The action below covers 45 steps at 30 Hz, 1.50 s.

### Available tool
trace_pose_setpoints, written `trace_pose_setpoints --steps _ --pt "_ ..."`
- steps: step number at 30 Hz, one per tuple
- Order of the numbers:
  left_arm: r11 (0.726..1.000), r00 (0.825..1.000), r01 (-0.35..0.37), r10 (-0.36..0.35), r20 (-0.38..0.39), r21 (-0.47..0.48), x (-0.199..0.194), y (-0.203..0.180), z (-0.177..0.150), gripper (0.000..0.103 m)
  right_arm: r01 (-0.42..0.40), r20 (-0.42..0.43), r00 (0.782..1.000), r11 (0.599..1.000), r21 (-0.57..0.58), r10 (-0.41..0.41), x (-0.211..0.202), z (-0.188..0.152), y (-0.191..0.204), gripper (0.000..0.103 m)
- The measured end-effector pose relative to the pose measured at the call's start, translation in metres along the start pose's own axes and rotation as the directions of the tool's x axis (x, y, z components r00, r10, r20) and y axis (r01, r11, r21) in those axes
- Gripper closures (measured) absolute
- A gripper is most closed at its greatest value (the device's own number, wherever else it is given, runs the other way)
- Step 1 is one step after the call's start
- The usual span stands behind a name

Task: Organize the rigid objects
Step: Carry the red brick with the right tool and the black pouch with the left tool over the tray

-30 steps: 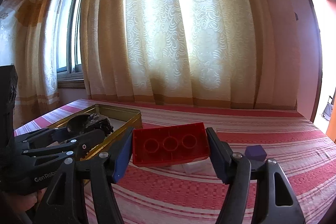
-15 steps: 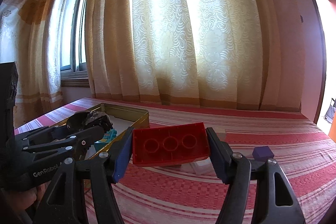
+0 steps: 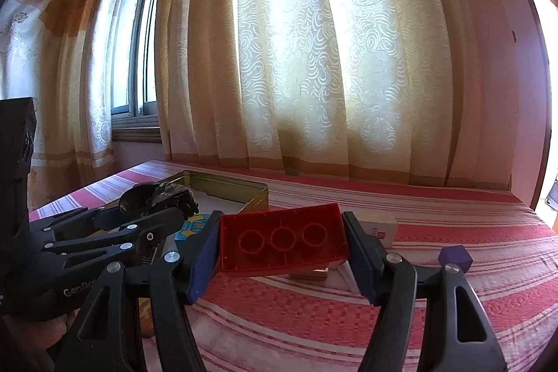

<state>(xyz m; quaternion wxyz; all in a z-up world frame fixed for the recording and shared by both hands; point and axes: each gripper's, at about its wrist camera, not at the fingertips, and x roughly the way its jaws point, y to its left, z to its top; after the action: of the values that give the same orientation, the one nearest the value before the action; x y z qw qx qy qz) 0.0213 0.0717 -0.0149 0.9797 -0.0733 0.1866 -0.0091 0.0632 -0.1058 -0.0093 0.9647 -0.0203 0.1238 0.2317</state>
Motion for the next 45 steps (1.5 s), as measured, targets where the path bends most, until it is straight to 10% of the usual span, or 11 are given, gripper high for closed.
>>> trace_pose_setpoints --steps 45 --pt "0.998 0.999 -0.032 0.033 0.008 -0.057 -0.009 0.041 0.0 0.054 -0.087 -0.018 0.996 0.995 -0.043 0.087 0.015 0.004 0.044 0.035"
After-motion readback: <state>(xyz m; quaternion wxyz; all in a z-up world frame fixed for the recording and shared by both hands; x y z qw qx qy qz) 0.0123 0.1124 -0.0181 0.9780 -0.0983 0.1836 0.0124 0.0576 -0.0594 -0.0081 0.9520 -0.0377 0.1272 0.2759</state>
